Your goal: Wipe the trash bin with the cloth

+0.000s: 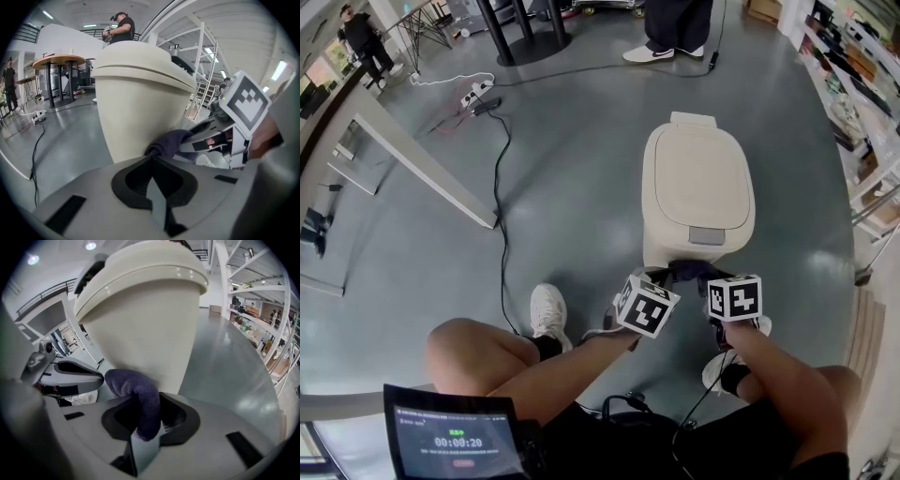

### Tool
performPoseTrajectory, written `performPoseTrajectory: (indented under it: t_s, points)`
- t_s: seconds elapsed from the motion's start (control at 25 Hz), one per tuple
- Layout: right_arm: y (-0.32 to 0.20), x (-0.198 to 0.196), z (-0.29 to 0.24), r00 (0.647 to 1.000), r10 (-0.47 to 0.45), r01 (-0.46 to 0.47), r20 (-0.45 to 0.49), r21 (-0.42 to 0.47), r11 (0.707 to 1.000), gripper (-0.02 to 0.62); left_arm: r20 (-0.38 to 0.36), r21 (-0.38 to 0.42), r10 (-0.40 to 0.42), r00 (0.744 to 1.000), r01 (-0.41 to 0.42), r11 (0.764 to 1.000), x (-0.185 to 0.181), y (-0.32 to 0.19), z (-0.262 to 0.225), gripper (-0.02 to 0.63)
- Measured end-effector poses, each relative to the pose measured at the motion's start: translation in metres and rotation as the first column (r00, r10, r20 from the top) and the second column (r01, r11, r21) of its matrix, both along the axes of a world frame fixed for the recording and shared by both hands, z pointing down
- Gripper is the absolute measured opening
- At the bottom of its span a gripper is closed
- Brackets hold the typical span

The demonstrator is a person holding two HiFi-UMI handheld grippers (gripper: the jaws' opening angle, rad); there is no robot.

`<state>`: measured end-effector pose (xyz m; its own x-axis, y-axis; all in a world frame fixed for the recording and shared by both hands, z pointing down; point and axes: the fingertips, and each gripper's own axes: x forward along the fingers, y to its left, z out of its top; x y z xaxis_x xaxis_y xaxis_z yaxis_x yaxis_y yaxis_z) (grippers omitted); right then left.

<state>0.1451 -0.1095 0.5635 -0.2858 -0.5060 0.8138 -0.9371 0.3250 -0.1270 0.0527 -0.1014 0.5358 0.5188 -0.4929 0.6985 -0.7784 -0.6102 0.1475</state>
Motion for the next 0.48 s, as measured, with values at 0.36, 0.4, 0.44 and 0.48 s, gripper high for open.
performPoseTrajectory:
  t_s: [0.36,0.4,0.44,0.48]
  points:
    - [0.000,0.012,-0.006,0.997,0.069,-0.068,0.042,-0.034,0.997,0.092,0.011,0.011,0.094,0.995,-0.095,0.995,0.032,0.011,-0.009,-0.003]
    - [-0.001,0.015,-0.007,0.997,0.073,-0.072,0.040,-0.036,0.997,0.092,0.016,0.015,0.109,0.994,-0.109,0.994,0.036,0.012,-0.010,-0.003]
    - [-0.001,0.018,-0.007,0.996,0.077,-0.076,0.035,-0.039,0.996,0.092,0.020,0.017,0.122,0.992,-0.122,0.992,0.040,0.013,-0.010,-0.003]
    - [-0.001,0.022,-0.007,0.996,0.082,-0.081,0.027,-0.044,0.996,0.092,0.025,0.019,0.131,0.991,-0.131,0.991,0.043,0.013,-0.011,-0.003]
